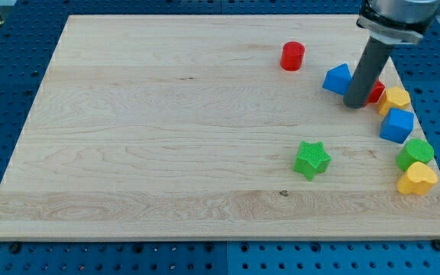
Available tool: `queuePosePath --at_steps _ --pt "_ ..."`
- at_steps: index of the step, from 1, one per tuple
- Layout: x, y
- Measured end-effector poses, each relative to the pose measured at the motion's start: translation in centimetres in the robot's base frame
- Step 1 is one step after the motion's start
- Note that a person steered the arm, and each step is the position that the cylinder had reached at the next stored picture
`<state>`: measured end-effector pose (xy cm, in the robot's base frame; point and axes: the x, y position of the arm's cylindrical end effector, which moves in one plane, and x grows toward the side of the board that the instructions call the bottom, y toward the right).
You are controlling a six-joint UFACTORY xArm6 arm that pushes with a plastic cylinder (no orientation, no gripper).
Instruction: Slide the green star into the triangle
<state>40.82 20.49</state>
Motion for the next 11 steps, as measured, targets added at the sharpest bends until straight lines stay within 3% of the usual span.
queuePosePath --at_steps 2,4,5,6,7,10,11 --pt "-0.7 -1.2" --pt "6.3 -10.1" --pt "12.4 -13.2" --pt "18.0 -13.3" --pt "19.3 -10.6" --pt "9.5 -10.7" --pt "12.4 -10.5"
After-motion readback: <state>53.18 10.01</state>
